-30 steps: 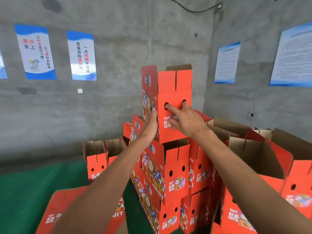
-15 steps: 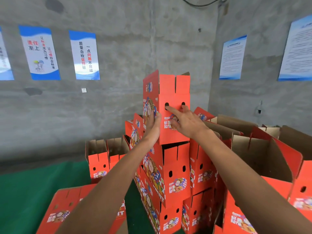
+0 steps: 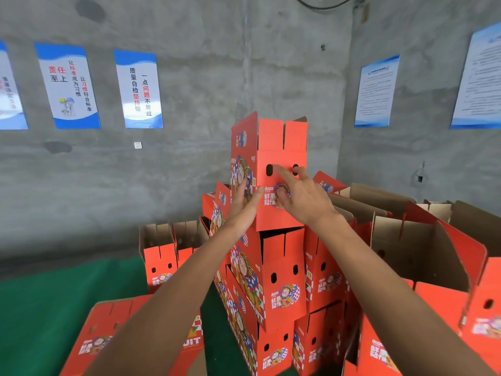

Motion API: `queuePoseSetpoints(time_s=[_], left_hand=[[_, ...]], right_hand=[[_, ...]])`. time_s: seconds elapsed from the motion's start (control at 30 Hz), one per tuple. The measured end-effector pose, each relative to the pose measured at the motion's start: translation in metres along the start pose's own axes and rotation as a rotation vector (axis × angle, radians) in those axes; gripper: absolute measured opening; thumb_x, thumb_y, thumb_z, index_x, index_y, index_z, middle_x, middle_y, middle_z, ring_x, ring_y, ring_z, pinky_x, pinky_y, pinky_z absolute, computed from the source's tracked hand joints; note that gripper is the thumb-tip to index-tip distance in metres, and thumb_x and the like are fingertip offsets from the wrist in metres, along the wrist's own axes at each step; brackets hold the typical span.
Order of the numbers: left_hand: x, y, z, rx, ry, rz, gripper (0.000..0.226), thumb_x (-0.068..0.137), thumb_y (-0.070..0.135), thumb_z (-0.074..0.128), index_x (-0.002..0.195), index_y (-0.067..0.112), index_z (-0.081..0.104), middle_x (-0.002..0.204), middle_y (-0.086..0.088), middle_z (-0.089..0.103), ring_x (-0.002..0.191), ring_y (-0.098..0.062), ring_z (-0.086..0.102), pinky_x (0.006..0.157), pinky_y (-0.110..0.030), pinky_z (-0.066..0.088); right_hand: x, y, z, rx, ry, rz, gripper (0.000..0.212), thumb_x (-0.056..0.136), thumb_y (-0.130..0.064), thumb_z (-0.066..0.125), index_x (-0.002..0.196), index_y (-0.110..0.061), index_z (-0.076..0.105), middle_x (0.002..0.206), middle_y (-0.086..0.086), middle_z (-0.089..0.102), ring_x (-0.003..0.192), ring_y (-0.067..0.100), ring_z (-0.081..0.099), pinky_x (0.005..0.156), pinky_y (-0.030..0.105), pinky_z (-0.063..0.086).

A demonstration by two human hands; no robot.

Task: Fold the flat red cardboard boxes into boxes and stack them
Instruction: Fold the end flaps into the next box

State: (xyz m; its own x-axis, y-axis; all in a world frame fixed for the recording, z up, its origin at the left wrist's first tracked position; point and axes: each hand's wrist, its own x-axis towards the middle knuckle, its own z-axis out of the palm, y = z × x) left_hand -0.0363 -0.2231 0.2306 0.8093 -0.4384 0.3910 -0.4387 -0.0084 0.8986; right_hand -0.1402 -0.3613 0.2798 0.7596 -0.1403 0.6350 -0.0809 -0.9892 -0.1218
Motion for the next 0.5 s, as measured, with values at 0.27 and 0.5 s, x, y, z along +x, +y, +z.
queuePoseSetpoints(time_s=[0.27, 0.5], left_hand=[[-0.036, -0.031, -0.046, 0.117, 0.034, 0.047, 0.077, 0.093, 0.067, 0.061, 0.158, 0.044, 0.028, 0.163, 0.013, 0.034, 0.145, 0.003, 0.034, 0.119, -0.03, 0.034], [-0.126, -0.135, -0.167, 0.504, 0.226, -0.226, 0.069, 0.099, 0.05, 0.063, 0.158, 0.026, 0.036, 0.159, -0.004, 0.041, 0.145, -0.022, 0.04, 0.118, -0.04, 0.035]], right_hand=[[-0.026, -0.046, 0.013, 0.339, 0.28, -0.179, 0.048, 0.101, -0.02, 0.054, 0.148, -0.017, 0.048, 0.132, 0.009, 0.057, 0.101, 0.033, 0.064, 0.081, 0.043, 0.052], [-0.067, -0.135, 0.165, 0.438, -0.104, -0.122, 0.048, 0.104, -0.029, 0.051, 0.151, -0.022, 0.046, 0.146, 0.006, 0.055, 0.115, 0.028, 0.065, 0.097, 0.041, 0.053]])
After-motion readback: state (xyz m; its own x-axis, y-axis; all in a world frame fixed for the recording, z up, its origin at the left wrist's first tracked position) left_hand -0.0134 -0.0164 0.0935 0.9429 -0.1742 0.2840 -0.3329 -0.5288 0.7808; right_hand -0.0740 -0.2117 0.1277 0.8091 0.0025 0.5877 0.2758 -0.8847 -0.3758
